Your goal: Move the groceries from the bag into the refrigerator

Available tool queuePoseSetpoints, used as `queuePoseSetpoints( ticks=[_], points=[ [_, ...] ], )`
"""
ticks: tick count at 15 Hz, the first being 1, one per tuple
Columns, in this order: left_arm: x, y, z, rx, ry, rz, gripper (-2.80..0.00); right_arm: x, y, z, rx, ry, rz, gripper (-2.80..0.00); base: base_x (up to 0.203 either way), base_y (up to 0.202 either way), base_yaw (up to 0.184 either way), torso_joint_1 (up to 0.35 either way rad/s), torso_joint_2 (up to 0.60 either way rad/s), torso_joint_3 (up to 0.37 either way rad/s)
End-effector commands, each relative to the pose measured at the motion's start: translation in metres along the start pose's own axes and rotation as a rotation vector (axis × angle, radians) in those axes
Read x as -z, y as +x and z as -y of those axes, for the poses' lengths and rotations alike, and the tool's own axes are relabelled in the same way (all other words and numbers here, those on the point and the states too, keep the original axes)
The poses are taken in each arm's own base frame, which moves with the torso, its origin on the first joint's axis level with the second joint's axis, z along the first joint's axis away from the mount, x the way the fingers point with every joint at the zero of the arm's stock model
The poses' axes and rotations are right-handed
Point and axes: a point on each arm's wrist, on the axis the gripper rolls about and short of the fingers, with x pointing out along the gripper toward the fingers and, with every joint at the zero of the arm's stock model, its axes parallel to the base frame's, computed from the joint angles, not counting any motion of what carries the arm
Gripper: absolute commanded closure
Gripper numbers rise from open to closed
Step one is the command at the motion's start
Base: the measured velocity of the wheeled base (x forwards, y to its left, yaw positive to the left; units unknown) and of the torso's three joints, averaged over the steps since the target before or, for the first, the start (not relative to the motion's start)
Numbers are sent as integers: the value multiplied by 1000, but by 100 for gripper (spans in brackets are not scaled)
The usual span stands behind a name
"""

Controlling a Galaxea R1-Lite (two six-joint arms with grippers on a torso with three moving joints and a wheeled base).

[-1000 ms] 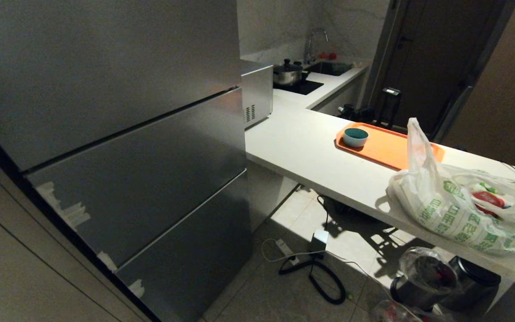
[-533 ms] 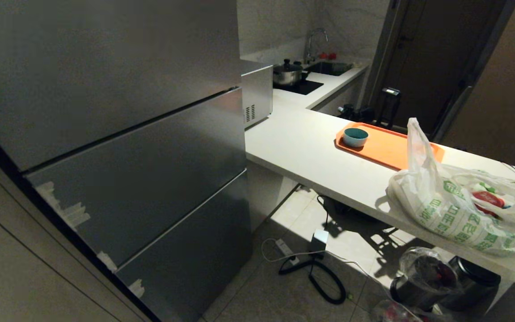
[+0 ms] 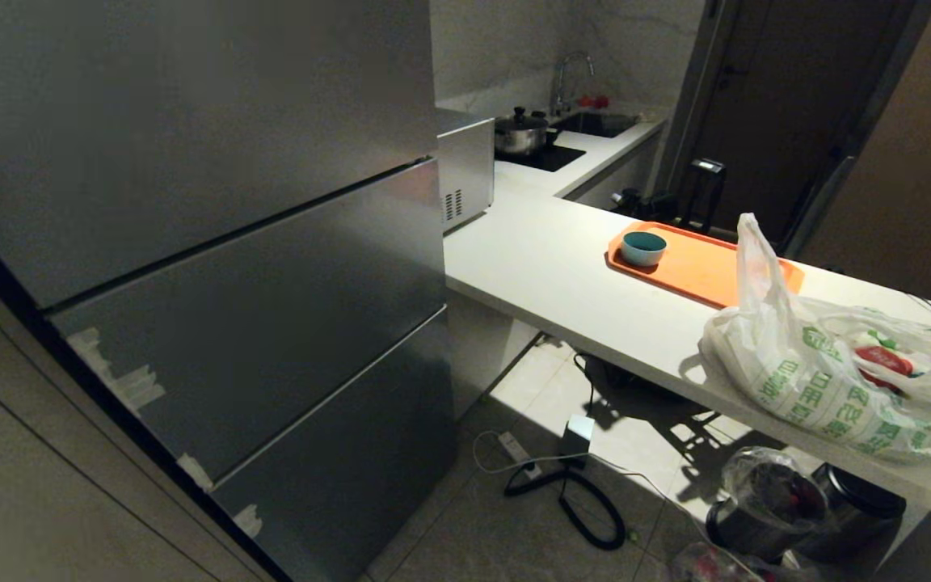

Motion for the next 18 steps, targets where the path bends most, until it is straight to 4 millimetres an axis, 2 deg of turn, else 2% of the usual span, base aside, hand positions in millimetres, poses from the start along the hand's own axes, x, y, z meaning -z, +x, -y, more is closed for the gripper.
queuePoseSetpoints(
  ticks=[1,4,11,18],
  points=[
    [3,4,-1,0,-4,-7,0,0,0,0,-1,0,-1,0,0,0,0,0,0,0],
    [5,11,-4,-9,-8,-14,0,0,0,0,-1,1,0,0,0,0,0,0,0,0],
    [5,12,-4,2,-45,-16,0,0,0,0,-1,1,-1,0,0,0,0,0,0,0],
    [4,6,-11,135,-44,-69,0,0,0,0,-1,1,0,0,0,0,0,0,0,0]
  ],
)
